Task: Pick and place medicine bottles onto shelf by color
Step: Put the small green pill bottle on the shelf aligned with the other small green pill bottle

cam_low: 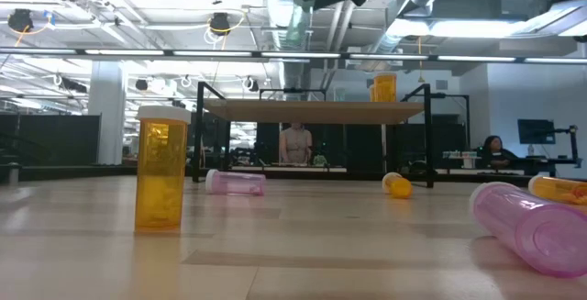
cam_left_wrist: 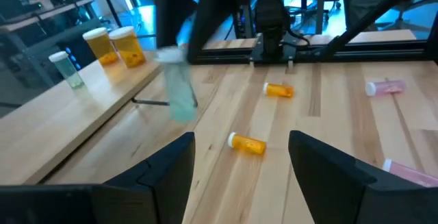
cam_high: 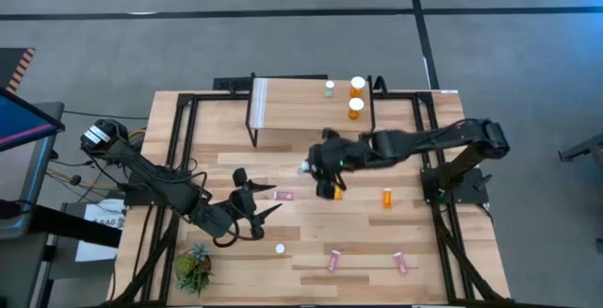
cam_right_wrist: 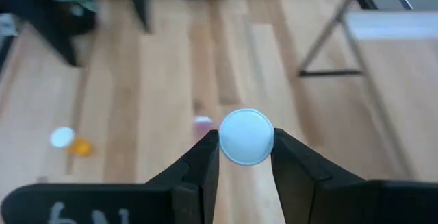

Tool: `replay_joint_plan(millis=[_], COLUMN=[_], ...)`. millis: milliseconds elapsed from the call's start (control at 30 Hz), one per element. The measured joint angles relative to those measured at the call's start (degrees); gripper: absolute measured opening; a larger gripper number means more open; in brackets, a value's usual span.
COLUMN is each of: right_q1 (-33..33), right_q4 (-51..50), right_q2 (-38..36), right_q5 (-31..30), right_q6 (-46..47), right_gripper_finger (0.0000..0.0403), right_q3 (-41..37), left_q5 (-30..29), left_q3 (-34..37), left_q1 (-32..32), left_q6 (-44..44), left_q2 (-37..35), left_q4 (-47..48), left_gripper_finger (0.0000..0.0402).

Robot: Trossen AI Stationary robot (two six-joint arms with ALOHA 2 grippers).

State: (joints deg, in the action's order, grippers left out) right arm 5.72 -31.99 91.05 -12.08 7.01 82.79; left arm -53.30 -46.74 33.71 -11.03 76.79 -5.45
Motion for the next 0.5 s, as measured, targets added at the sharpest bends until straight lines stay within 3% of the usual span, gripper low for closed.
replay_joint_plan(millis=[233,500], right_q1=[-10.4,-22.2], right_q4=[-13.2,-14.8], right_q2=[0.0,0.0], right_q5=[0.0,4.6], right_q6=[-0.9,-1.5], right_gripper_finger=[0.0133,0.0133], right_q3=[7.9,9.0], left_q5=[0.4,0.4], left_q3=[0.0,0.0], left_q1=[0.0,0.0], left_q6=[-0.1,-0.2], left_q2=[0.0,0.0], left_q4=[0.0,0.0], left_gripper_finger=[0.0224,0.0224])
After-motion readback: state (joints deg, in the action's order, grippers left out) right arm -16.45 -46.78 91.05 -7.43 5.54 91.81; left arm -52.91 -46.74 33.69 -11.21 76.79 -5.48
